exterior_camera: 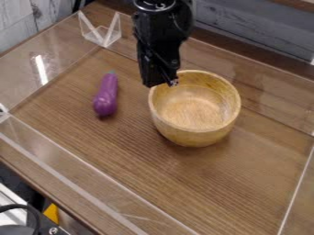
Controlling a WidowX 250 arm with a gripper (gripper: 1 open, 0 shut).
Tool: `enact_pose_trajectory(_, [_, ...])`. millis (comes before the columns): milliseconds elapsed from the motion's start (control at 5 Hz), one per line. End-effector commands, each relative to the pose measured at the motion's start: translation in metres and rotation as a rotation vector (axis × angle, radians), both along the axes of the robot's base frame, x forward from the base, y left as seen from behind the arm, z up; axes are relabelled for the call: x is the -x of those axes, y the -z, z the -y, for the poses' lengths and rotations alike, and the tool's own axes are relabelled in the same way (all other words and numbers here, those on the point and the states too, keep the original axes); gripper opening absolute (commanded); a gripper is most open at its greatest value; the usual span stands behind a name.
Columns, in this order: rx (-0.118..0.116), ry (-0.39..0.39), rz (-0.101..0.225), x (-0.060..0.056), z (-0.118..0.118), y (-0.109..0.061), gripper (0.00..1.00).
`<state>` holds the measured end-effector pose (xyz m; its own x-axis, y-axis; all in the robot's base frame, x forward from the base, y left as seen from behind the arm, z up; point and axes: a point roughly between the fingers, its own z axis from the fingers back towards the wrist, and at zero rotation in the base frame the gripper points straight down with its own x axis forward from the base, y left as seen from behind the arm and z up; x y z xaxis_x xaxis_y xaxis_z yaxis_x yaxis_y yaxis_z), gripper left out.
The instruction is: Put the purple eggplant in the brown bowl
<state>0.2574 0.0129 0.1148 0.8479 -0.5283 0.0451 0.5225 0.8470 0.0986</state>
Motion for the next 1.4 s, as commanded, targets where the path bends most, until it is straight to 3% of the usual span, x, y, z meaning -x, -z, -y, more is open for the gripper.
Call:
enact_pose_trajectory(0, [-0.007, 0.013, 0.042, -0.001, 0.001, -0.012, 0.00])
enact_pose_trajectory(400, [-0.013, 0.021, 0.037, 0.002, 0.001, -0.011, 0.00])
enact_pose_trajectory(600, [-0.020, -0.027, 0.033, 0.005, -0.009, -0.012, 1.00])
enact_pose_trajectory(1000, [-0.038, -0.131, 0.031, 0.011, -0.033, -0.014, 1.00])
enact_pose_trajectory(1200, [-0.047, -0.224, 0.037, 0.015, -0.059, -0.015, 1.00])
